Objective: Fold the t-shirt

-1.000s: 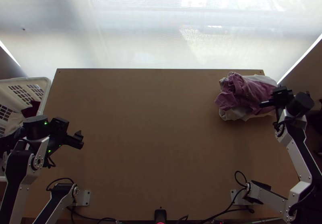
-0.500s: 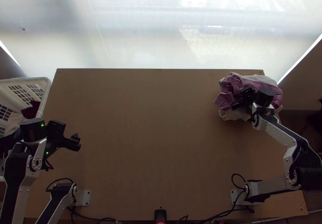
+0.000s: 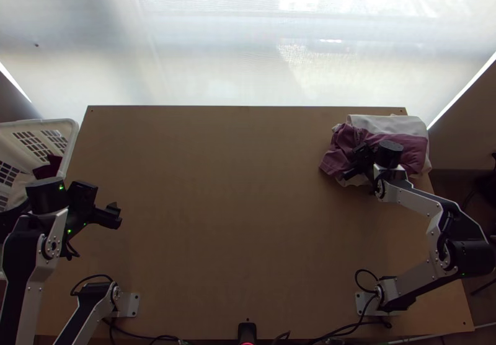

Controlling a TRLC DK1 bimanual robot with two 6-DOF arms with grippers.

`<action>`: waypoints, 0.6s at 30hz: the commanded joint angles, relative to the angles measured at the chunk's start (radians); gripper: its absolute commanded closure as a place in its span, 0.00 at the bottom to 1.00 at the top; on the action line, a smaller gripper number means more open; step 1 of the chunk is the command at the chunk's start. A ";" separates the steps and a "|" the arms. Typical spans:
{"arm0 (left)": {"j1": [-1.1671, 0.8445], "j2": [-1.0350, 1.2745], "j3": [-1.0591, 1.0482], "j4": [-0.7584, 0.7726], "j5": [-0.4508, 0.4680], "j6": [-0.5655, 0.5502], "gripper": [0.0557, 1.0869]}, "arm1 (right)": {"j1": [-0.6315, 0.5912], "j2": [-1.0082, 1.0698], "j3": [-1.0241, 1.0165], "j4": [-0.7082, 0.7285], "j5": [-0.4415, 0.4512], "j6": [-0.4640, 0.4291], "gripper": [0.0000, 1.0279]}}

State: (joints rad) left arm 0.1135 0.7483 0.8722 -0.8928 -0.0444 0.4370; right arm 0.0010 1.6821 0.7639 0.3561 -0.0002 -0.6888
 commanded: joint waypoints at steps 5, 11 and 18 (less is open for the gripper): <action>0.005 0.003 0.027 0.000 0.001 -0.011 0.05 | -0.010 -0.171 0.026 -0.060 -0.004 -0.009 0.04; 0.005 -0.029 0.022 -0.008 0.003 -0.024 0.05 | -0.007 -0.435 0.026 -0.184 -0.004 0.006 0.04; 0.003 -0.124 -0.010 -0.014 0.005 -0.046 0.05 | -0.004 -0.720 0.003 -0.154 0.137 -0.006 0.04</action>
State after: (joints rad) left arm 0.1173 0.6979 0.8864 -0.9031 -0.0422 0.4107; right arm -0.0063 1.2083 0.7841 0.1848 0.0151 -0.6861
